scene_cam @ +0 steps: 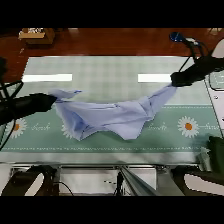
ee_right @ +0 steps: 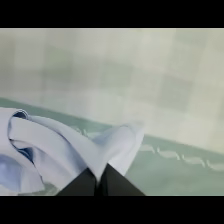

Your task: Fold the shirts.

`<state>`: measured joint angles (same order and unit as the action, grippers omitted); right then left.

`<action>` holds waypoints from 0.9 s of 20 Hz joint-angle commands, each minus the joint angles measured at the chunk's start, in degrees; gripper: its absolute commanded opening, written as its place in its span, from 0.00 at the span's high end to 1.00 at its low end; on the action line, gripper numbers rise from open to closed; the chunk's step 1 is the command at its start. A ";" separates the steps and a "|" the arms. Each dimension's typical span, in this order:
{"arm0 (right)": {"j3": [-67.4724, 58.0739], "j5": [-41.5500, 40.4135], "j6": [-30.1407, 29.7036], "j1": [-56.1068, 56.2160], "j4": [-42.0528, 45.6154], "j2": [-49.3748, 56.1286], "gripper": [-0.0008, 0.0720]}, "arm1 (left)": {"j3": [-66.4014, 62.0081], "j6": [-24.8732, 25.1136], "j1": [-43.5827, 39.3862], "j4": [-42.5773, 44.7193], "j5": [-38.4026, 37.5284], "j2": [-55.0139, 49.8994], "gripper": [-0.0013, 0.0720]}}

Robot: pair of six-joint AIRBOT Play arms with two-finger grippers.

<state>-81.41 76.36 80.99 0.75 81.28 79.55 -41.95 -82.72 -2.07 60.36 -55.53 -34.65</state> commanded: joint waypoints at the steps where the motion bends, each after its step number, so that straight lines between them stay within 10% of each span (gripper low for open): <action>1: 0.04 -15.37 1.01 0.07 -5.38 6.58 0.95 | 4.28 0.17 -3.52 -0.87 12.17 -6.16 0.95; 6: 0.04 -22.29 3.87 0.02 -4.17 9.70 0.95 | 4.28 0.17 -10.69 -0.87 21.07 -19.19 0.95; 9: -1.40 -18.36 1.75 0.00 -0.11 9.22 0.38 | 4.26 0.17 -12.39 -0.85 19.71 -23.71 0.95; 13: -7.48 -2.16 0.72 -0.55 15.28 5.01 0.38 | 4.11 1.11 -11.56 -0.63 18.93 -21.49 0.95; 18: 5.75 8.33 2.03 -10.45 -4.24 -1.27 0.39 | 4.11 1.25 -11.30 -0.35 18.84 -18.08 0.95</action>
<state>-82.13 77.54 83.40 -5.19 86.37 81.49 -37.82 -81.65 -13.43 59.83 -36.69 -54.11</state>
